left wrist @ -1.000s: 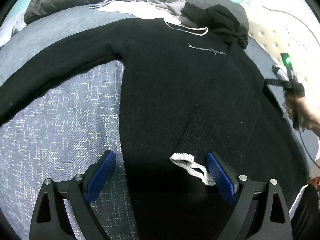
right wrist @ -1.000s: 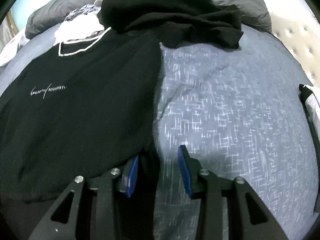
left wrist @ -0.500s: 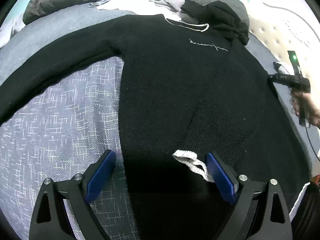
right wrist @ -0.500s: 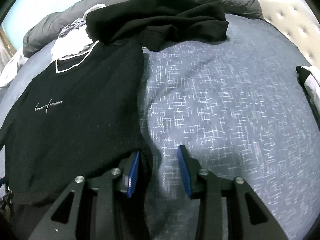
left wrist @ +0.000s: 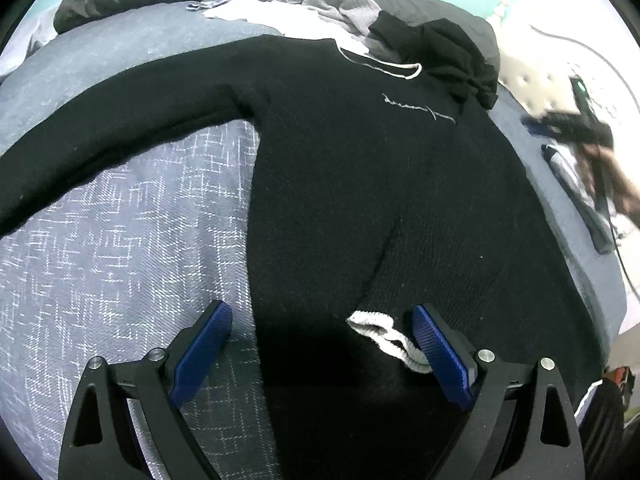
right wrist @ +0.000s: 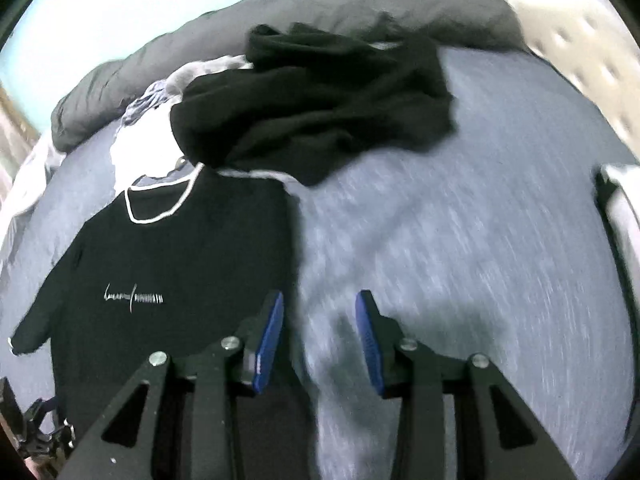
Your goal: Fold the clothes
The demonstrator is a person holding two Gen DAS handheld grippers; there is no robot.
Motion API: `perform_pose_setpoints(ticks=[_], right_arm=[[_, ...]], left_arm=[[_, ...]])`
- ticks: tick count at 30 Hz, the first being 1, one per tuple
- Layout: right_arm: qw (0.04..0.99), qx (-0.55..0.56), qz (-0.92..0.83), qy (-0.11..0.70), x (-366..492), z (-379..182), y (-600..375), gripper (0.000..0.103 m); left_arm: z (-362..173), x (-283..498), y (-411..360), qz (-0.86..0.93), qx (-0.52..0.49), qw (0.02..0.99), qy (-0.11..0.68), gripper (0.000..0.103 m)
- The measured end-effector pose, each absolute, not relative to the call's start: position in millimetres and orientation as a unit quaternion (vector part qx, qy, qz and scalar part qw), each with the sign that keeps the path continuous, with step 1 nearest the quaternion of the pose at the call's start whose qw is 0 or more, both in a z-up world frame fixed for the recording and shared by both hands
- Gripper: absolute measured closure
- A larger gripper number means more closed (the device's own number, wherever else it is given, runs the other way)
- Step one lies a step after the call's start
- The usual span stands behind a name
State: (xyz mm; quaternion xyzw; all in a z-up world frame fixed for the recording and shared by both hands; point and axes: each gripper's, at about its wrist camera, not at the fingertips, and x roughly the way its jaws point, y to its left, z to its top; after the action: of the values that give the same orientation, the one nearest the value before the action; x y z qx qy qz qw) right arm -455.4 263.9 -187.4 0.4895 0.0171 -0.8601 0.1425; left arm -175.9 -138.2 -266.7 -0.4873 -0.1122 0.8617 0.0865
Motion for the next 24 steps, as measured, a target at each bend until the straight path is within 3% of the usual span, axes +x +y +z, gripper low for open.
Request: perform_pose_setpoints(ticks=[14, 15, 16, 17, 22, 23, 24], right_arm=[[0.096, 0.511, -0.845, 0.124, -559.4, -225.6, 176.1, 0.065], [0.092, 0.516, -0.842, 0.127, -563.2, -229.5, 175.3, 0.069], [0.091, 0.521, -0.839, 0.128, -567.1, -233.5, 174.7, 0.083], [0.088, 0.522, -0.838, 0.128, -569.7, -235.6, 174.8, 0.088], [0.066, 0.519, -0.846, 0.103, -581.3, -239.7, 183.4, 0.092], [0.056, 0.515, -0.85, 0.097, -582.1, -238.7, 186.6, 0.102], [0.034, 0.506, -0.856, 0.101, -582.6, -236.2, 190.5, 0.103]], left_arm=[[-274.4, -177.3, -137.9, 0.857, -0.491, 0.106, -0.114, 0.005], [-274.5, -177.3, -137.5, 0.857, -0.491, 0.107, -0.113, 0.005], [-274.7, -177.3, -137.0, 0.857, -0.491, 0.107, -0.112, 0.005], [-274.5, -176.9, -137.5, 0.857, -0.491, 0.108, -0.112, 0.004], [-274.6, -175.3, -139.3, 0.856, -0.491, 0.113, -0.116, 0.005], [-274.9, -175.9, -139.2, 0.856, -0.491, 0.113, -0.116, 0.005], [-275.1, -176.5, -139.1, 0.856, -0.49, 0.113, -0.116, 0.005]])
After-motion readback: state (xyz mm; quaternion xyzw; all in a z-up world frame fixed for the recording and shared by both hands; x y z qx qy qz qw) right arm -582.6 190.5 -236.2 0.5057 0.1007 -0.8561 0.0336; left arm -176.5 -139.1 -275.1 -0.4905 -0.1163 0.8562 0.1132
